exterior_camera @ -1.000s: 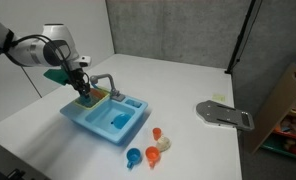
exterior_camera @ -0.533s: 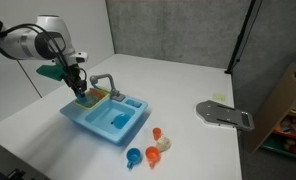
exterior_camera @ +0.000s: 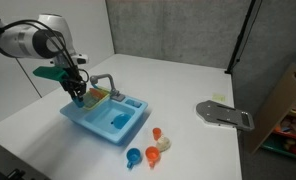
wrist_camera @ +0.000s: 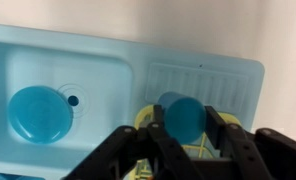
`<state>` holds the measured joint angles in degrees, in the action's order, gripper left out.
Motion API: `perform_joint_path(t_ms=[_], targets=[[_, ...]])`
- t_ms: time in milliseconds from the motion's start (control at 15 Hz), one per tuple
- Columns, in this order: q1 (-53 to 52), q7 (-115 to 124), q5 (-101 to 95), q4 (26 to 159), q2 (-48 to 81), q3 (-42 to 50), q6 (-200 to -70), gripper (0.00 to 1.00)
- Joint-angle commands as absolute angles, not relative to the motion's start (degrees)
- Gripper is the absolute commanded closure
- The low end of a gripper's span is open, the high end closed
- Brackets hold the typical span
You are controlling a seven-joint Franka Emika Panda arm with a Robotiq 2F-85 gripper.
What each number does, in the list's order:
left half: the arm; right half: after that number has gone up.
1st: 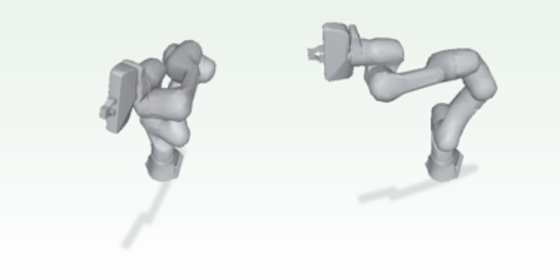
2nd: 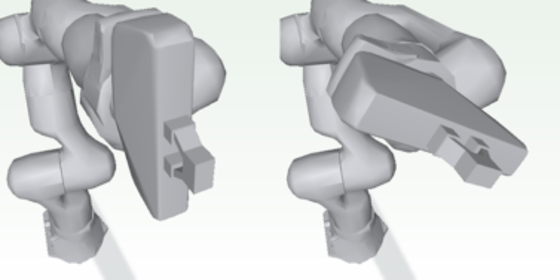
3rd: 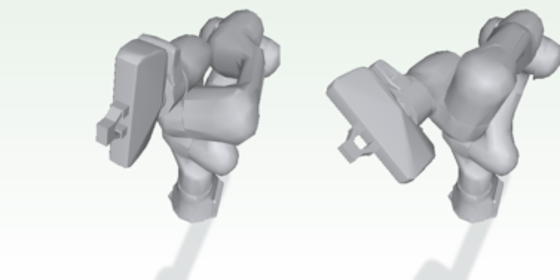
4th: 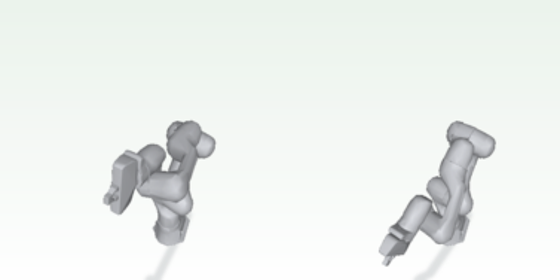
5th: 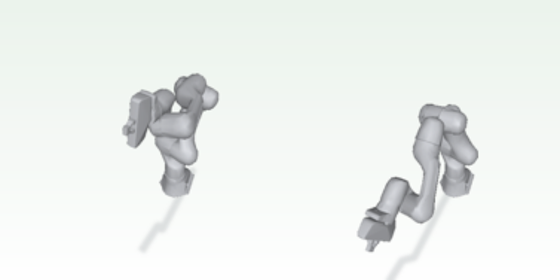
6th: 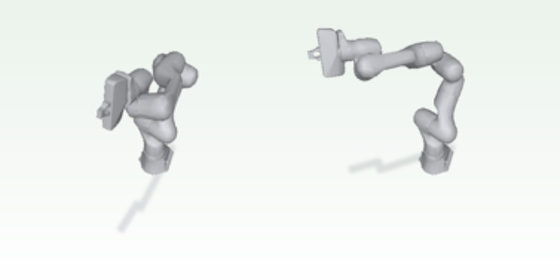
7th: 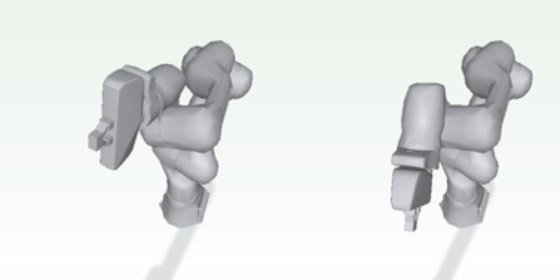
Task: Put the blue cup on the counter then put the orange mug on the blue plate
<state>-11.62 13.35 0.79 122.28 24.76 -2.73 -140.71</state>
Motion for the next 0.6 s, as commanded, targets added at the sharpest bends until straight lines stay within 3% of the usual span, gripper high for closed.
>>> perform_joint_path(t_ms=[0,533], targets=[[-9.81,9.8,1.35,125.46,21.26,-4.06,-138.48,0.81],[-9.5,6.48,1.47,130.32,19.15,-5.31,-142.77,0.81]])
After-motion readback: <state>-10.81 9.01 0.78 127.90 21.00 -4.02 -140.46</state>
